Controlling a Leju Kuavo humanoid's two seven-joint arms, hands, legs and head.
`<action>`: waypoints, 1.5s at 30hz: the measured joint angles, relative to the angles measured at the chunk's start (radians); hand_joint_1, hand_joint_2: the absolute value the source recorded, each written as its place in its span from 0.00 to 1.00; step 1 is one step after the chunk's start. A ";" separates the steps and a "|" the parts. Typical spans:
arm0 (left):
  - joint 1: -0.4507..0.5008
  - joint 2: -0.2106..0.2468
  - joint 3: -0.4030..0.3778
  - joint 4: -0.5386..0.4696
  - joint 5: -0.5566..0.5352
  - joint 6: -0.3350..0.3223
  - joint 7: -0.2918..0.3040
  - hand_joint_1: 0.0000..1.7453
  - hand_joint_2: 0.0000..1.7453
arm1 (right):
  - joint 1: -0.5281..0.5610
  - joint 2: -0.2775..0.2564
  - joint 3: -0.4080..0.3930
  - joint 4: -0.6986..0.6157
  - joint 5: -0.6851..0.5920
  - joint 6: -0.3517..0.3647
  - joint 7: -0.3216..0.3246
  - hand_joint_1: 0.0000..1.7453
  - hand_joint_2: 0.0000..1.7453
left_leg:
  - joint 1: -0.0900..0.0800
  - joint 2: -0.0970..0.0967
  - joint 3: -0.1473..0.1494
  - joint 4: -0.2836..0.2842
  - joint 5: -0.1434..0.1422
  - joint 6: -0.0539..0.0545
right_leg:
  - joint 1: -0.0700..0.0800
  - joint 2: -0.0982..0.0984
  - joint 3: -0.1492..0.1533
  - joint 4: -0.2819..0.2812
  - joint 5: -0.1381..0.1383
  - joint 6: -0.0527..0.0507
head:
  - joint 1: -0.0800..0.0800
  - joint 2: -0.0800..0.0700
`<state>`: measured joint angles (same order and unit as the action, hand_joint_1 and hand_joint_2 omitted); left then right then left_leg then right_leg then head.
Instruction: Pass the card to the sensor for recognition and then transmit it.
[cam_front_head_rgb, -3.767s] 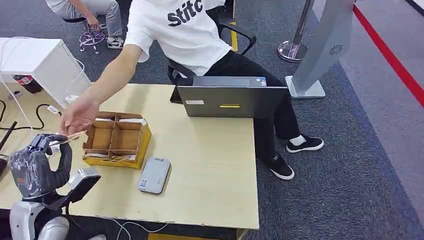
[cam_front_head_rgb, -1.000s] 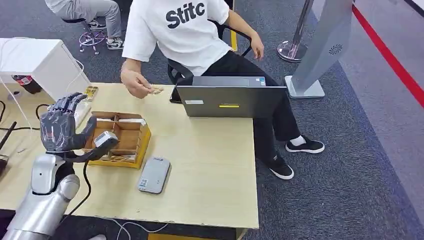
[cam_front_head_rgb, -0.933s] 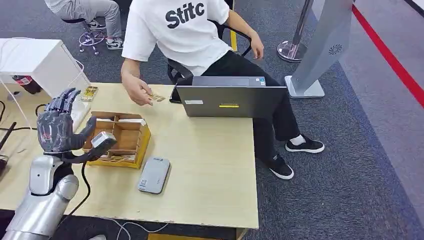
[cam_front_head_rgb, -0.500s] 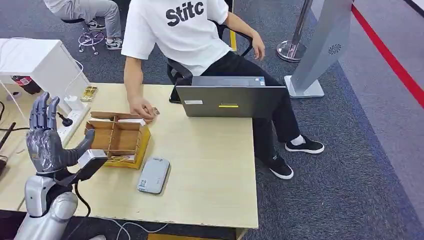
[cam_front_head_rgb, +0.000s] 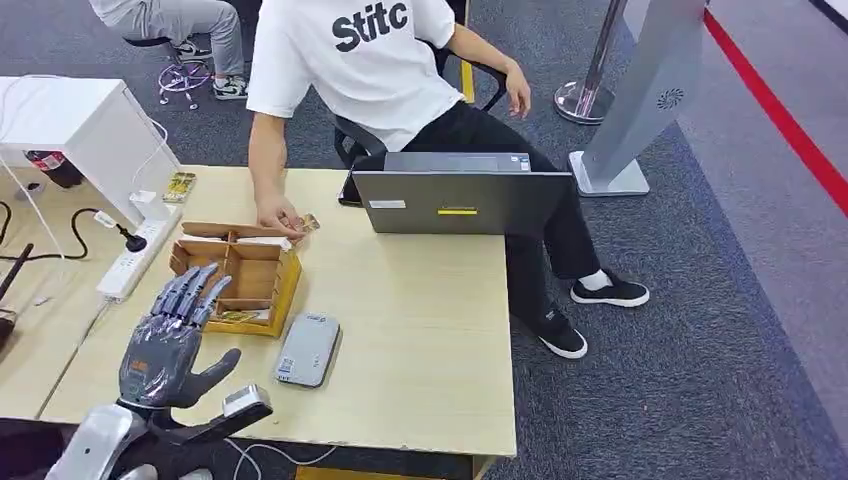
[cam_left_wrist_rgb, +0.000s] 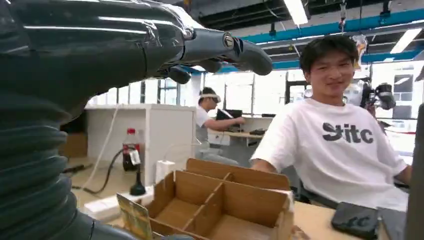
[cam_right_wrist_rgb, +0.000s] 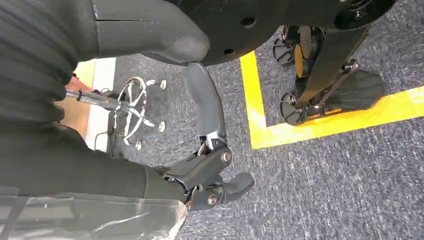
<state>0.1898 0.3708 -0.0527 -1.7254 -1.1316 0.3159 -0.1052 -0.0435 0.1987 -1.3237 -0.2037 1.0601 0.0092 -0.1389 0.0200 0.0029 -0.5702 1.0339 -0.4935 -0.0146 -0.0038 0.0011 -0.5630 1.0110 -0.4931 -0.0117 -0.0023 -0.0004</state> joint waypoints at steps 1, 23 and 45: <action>-0.001 0.006 -0.006 0.007 -0.036 0.009 0.017 0.00 1.00 | 0.000 0.000 0.000 0.000 0.006 0.000 0.000 0.00 1.00 | 0.000 0.000 0.000 0.000 0.000 0.000 | 0.000 0.000 0.000 0.000 0.000 0.000 | 0.000 0.000; -0.154 0.023 -0.052 0.336 -0.296 0.196 0.130 0.00 1.00 | -0.004 0.000 0.014 0.002 0.051 -0.011 0.008 0.00 1.00 | 0.000 0.000 0.000 0.000 0.001 0.000 | 0.000 0.000 0.000 0.000 0.000 0.000 | 0.000 0.000; -0.247 -0.002 -0.062 0.542 -0.254 0.204 0.117 0.00 1.00 | -0.005 0.000 0.026 0.006 0.057 -0.018 0.008 0.00 1.00 | 0.000 0.000 0.000 0.000 0.001 0.000 | 0.000 0.000 0.000 0.000 0.000 0.000 | 0.000 0.000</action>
<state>-0.0568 0.3689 -0.1148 -1.1833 -1.3851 0.5196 0.0118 -0.0481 0.1987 -1.2982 -0.1980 1.1170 -0.0088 -0.1312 0.0199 0.0028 -0.5700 1.0339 -0.4929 -0.0148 -0.0039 0.0012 -0.5631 1.0113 -0.4926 -0.0121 -0.0027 -0.0004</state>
